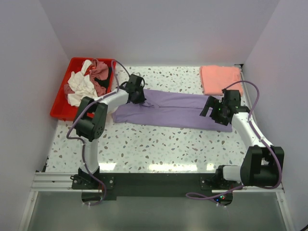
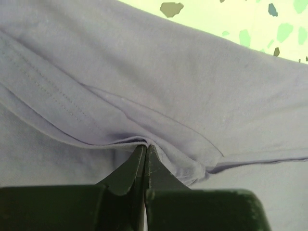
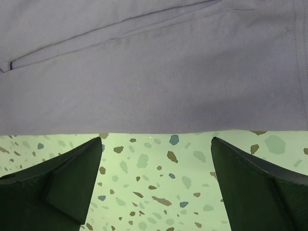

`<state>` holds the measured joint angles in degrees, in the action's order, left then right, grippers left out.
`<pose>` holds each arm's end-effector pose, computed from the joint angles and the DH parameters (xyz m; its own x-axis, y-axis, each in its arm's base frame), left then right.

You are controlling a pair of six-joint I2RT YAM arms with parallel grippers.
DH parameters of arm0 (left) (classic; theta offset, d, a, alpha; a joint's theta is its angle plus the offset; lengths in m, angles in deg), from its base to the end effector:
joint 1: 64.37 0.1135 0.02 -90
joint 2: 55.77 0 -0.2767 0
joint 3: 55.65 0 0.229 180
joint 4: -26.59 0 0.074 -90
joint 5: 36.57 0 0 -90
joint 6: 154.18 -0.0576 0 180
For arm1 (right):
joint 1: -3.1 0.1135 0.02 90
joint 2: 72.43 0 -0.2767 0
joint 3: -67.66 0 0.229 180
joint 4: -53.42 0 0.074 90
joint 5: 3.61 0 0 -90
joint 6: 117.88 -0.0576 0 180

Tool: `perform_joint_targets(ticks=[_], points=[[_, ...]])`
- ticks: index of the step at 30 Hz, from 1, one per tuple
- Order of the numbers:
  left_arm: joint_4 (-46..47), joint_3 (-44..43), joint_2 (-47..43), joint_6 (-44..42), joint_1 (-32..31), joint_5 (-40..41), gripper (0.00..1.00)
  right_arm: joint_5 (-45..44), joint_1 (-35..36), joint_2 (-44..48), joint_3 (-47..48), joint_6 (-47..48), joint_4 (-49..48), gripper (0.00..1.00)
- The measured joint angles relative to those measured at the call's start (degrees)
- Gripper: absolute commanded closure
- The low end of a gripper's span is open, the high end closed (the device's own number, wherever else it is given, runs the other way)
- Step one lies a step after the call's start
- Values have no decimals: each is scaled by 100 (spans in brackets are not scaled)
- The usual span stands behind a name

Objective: Fold and stack the t-shirts
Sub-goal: Fold the tshirt

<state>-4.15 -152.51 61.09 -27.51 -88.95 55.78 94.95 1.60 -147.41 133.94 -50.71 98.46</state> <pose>0.4043 -0.1823 0.1802 -0.7989 -0.2907 -0.5266 -0.1061 0.9298 -0.3525 0.2522 0.0020 0.2405 -0.7670 0.4039 -0.4985 0.2555 0.9050 0.3401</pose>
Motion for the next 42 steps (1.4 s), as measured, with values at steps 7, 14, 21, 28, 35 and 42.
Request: perform_joint_targets(ticks=[7, 14, 21, 28, 35, 42], points=[[9, -470, 273, -243, -7, -59, 100, 0, 0, -42, 0, 0, 11, 1], [0, -979, 719, -586, -61, -184, 100, -2, 0, -151, 0, 4, 35, 1], [-55, -1405, 1071, -855, -133, -240, 82, -2, 0, -232, 0, 7, 57, 1], [-50, -1639, 1150, -973, -181, -345, 17, -2, 0, -341, 0, 37, 59, 1], [17, -1700, 1147, -925, -247, -538, 0, -2, 0, -614, 9, 52, 31, 1], [234, -898, 433, -868, -284, -557, 0, 4, 0, -1290, 511, 33, -146, 1]])
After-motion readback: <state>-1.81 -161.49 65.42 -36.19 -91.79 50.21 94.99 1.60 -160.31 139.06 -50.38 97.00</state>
